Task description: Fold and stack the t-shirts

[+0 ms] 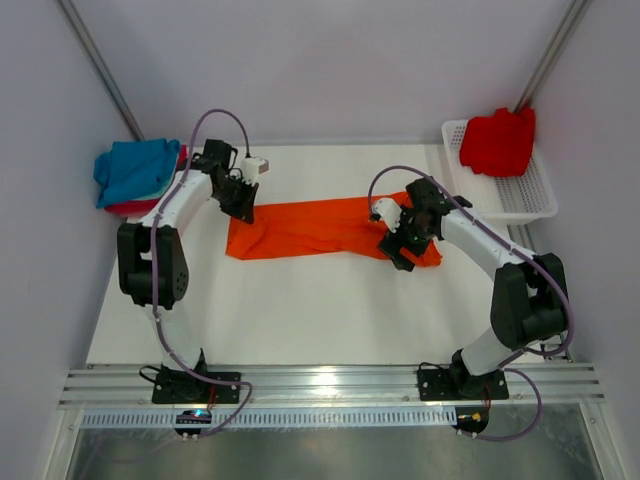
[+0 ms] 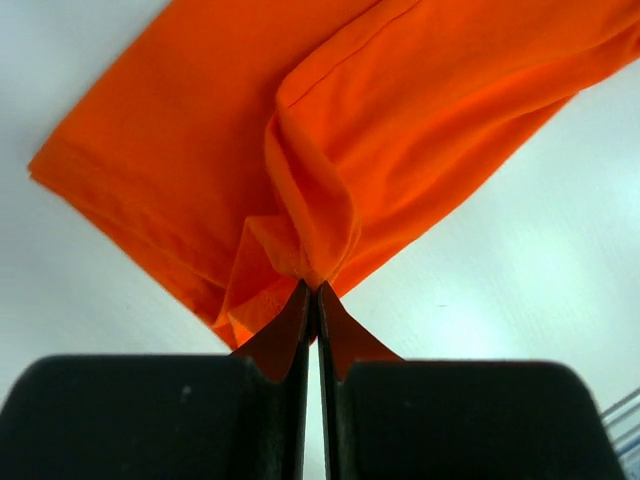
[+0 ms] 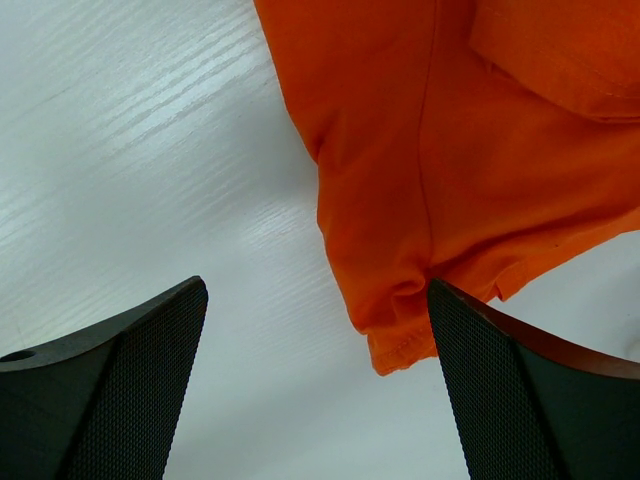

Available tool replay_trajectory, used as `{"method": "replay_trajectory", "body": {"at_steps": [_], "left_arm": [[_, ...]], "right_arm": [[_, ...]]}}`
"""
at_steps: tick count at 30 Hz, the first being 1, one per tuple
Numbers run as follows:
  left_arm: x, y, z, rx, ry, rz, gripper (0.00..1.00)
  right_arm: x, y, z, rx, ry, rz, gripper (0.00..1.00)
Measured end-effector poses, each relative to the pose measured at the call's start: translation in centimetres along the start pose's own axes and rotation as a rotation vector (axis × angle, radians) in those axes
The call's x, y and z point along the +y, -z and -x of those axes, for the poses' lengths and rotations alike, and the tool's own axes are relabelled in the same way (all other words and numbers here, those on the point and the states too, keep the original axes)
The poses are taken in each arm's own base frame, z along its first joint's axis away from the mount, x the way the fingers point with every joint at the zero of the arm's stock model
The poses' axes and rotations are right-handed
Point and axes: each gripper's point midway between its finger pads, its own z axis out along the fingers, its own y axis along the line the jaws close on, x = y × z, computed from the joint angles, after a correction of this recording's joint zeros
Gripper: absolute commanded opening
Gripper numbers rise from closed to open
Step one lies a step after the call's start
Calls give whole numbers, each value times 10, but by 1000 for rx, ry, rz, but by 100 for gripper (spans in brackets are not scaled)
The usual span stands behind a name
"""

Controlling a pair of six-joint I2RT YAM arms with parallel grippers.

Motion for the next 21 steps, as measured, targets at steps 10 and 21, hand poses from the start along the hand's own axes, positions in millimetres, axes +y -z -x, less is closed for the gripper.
{"method": "replay_trajectory", "body": {"at_steps": [10,21], "left_arm": [[38,13,-24,76,40,268,1],[75,-6,-39,156,57,416,2]], "right_arm": [[-2,-21,-18,63,-11,-7,94],[-4,-26,-24,87,-13,-17,94]]}}
